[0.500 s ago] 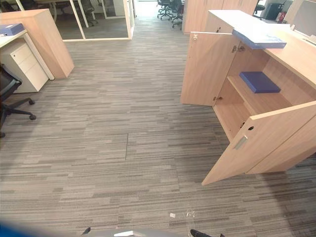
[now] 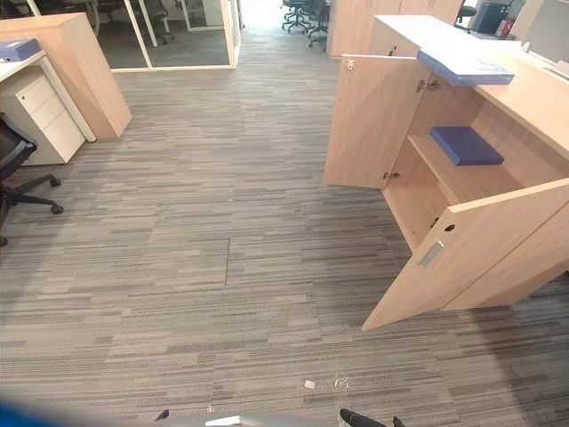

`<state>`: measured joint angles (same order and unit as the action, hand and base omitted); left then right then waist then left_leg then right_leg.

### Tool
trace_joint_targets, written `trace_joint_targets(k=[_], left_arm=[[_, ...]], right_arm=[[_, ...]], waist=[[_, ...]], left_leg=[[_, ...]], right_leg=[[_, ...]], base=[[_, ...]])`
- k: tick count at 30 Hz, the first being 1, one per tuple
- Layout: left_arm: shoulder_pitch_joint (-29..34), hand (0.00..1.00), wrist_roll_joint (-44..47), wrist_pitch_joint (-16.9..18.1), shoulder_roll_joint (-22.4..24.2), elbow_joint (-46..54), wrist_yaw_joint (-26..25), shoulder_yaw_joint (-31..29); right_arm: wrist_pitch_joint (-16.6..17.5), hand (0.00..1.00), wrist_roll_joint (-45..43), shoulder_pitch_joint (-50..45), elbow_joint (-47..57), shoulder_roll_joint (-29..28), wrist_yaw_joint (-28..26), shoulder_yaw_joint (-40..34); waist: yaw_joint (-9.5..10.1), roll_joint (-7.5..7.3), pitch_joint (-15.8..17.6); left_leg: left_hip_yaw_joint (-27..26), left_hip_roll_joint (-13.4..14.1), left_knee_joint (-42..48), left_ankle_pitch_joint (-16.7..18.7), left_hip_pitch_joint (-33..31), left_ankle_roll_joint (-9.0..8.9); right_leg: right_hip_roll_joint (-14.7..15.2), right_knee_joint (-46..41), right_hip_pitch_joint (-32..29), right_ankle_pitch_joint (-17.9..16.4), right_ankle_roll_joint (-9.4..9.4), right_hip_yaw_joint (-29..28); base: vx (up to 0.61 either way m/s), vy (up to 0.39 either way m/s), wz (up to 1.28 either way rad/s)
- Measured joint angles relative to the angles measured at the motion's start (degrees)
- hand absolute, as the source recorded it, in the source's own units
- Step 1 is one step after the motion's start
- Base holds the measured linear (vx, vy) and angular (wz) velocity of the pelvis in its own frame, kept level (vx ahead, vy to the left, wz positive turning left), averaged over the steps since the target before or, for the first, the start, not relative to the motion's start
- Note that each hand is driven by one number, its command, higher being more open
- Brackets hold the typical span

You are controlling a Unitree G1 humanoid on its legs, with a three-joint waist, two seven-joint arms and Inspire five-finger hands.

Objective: Walk over to the cabinet, pick up the folder, carry it to the office cabinet, place the folder inside the office cabinet, then close the office cabinet door

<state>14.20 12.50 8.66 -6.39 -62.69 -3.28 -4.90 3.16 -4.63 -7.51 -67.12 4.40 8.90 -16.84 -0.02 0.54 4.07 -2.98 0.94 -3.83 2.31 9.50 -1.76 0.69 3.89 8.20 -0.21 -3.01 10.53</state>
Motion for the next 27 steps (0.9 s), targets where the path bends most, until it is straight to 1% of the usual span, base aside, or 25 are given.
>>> trace_joint_targets(k=[4, 11, 13, 14, 15, 16, 17, 18, 19, 20, 21, 22, 23, 24, 25, 27], left_arm=[[-0.28, 1.00, -5.12, 0.04, -0.01, 0.10, -2.11, -0.02], [-0.35, 1.00, -5.58, 0.06, 0.20, 0.62, -4.70, -1.04], [-0.38, 1.00, -5.58, 0.06, 0.41, 0.73, -5.96, -2.53], [-0.44, 1.00, -5.58, 0.06, 0.53, 0.87, -6.29, -3.32], [-0.44, 1.00, -5.51, 0.05, 0.66, 1.38, -6.77, -4.12], [-0.44, 1.00, -5.49, 0.05, 1.02, 2.17, -7.05, -4.86], [-0.44, 1.00, -5.23, 0.07, 1.68, 3.93, -7.67, -5.56], [-0.56, 1.00, -5.11, 0.20, 2.20, 5.96, -8.26, -5.73], [-0.52, 1.00, -5.11, 0.34, 2.67, 7.15, -8.43, -6.25], [-0.45, 1.00, -5.09, 0.90, 4.16, 8.99, -8.84, -7.38], [0.06, 1.00, -4.37, 1.33, 4.94, 9.74, -9.11, -7.87], [0.12, 1.00, -2.81, 1.87, 4.99, 10.12, -9.38, -7.89], [0.17, 1.00, -1.90, 2.36, 4.97, 10.30, -9.43, -7.80], [0.20, 1.00, -1.01, 3.22, 5.11, 10.27, -9.49, -7.60], [0.04, 1.00, 0.41, 3.98, 4.81, 10.29, -9.54, -7.35], [-0.39, 1.00, 1.72, 4.48, 4.57, 10.09, -10.15, -7.13]], right_arm=[[-0.01, 1.00, 0.02, 0.00, -0.01, -0.02, 0.35, 0.00], [-0.03, 1.00, 0.01, 0.35, 0.03, -0.45, 2.11, -0.18], [-0.03, 1.00, -0.02, 0.55, 0.28, -0.93, 3.26, -0.20], [-0.03, 1.00, 0.01, 0.55, 0.54, -1.12, 3.60, -0.15], [-0.02, 1.00, 0.00, 0.46, 1.11, -1.41, 4.06, -0.08], [0.02, 1.00, -0.01, 0.53, 1.62, -1.50, 4.42, -0.06], [0.03, 1.00, -0.05, 0.52, 2.62, -1.47, 5.09, -0.01], [0.02, 1.00, -0.12, 0.39, 3.68, -1.43, 5.76, 0.09], [0.02, 1.00, -0.07, 0.25, 4.01, -1.26, 6.17, 0.32], [0.02, 1.00, -0.01, 0.15, 4.54, -0.45, 6.64, 1.15], [-0.02, 1.00, -0.01, 0.04, 4.90, 0.10, 7.18, 2.14], [-0.03, 1.00, 0.05, -0.09, 5.25, 0.21, 7.74, 2.87], [-0.04, 1.00, 0.13, -0.05, 5.24, 0.27, 7.99, 2.97], [-0.09, 1.00, 0.10, 0.07, 5.20, 0.32, 8.21, 2.82], [-0.13, 1.00, 0.02, 0.75, 4.32, 0.48, 8.76, 2.74], [-0.32, 1.00, -0.01, 2.80, 1.96, 0.80, 9.12, 2.75]], waist=[[-0.01, -0.08, 0.03], [-0.01, -0.39, 0.91], [0.00, -0.86, 1.39], [0.01, -1.06, 1.57], [0.04, -1.28, 1.99], [0.08, -1.17, 2.67], [0.11, -0.73, 3.96], [0.05, -0.12, 4.92], [0.07, 0.20, 5.08], [0.12, 1.32, 5.86], [0.17, 1.82, 6.52], [0.12, 1.64, 6.67], [0.25, 1.61, 6.63], [0.57, 1.58, 6.68], [1.03, 1.47, 6.73], [1.28, 1.09, 7.01]], left_leg=[[-0.10, -0.01, -0.29, 0.00, 0.09, 0.00], [-0.07, -0.03, -0.38, 0.01, 0.24, -0.01], [-0.15, -0.02, 0.35, 0.32, -0.34, -0.26], [-0.16, -0.02, 1.84, 1.07, -1.13, -0.24], [-0.19, 0.09, 6.23, 3.23, -3.45, -0.31], [-0.46, 0.46, 10.94, 5.38, -5.61, -0.54], [-1.87, 1.38, 19.29, 8.61, -9.07, -2.10], [-3.44, 2.60, 29.37, 10.06, -13.53, -3.86], [-4.52, 3.37, 34.57, 10.10, -15.99, -4.02], [-5.98, 5.41, 43.64, 9.05, -19.62, -4.45], [-6.34, 6.58, 50.13, 6.49, -21.84, -4.52], [-6.86, 7.17, 56.08, 3.06, -24.76, -4.32], [-7.11, 7.42, 58.18, 4.26, -26.04, -3.24], [-7.15, 7.91, 58.99, 6.70, -27.69, -2.77], [-6.65, 8.42, 56.48, 8.54, -29.74, -2.52], [-4.31, 8.79, 46.01, 8.63, -31.13, -2.84]], right_leg=[[-0.04, 0.46, 0.11, 0.11, 0.17, -0.01], [-0.09, 0.89, 0.54, 0.19, 0.25, 0.04], [-0.02, 0.89, 0.40, 0.18, 0.25, 0.04], [0.04, 0.88, 0.23, 0.18, 0.26, 0.05], [0.11, 0.75, -0.07, 0.18, 0.27, 0.07], [0.03, 0.42, -0.15, 0.08, 0.38, 0.14], [-0.08, -0.50, -0.29, -1.07, 1.76, 0.98], [0.04, -1.16, 0.04, -2.09, 2.47, 2.38], [0.12, -1.59, 0.14, -2.59, 2.52, 3.06], [-0.09, -2.97, 0.64, -3.31, 2.69, 3.63], [-0.05, -3.81, 1.91, -4.08, 2.72, 3.40], [0.64, -3.88, 2.99, -4.62, 2.98, 3.02], [1.06, -4.19, 3.17, -4.82, 2.92, 2.70], [1.78, -4.70, 3.10, -5.24, 2.71, 1.99], [2.93, -4.79, 3.07, -5.56, 2.23, 1.13], [5.18, -5.08, 2.87, -6.29, 0.99, -0.42]], base=[[0.00, 0.000, 0.00], [0.00, 0.000, 0.00], [-0.03, -0.003, 0.00], [-0.03, 0.000, 0.00], [0.00, 0.000, 0.00], [-0.05, 0.016, 0.00], [-0.08, 0.026, 0.10], [-0.10, 0.031, 0.14], [-0.08, 0.026, 0.13], [-0.01, 0.045, -0.01], [0.03, 0.075, -0.09], [0.05, 0.094, -0.12], [0.05, 0.089, -0.17], [0.08, 0.107, -0.28], [0.13, 0.149, -0.35], [0.22, 0.215, -0.41]])
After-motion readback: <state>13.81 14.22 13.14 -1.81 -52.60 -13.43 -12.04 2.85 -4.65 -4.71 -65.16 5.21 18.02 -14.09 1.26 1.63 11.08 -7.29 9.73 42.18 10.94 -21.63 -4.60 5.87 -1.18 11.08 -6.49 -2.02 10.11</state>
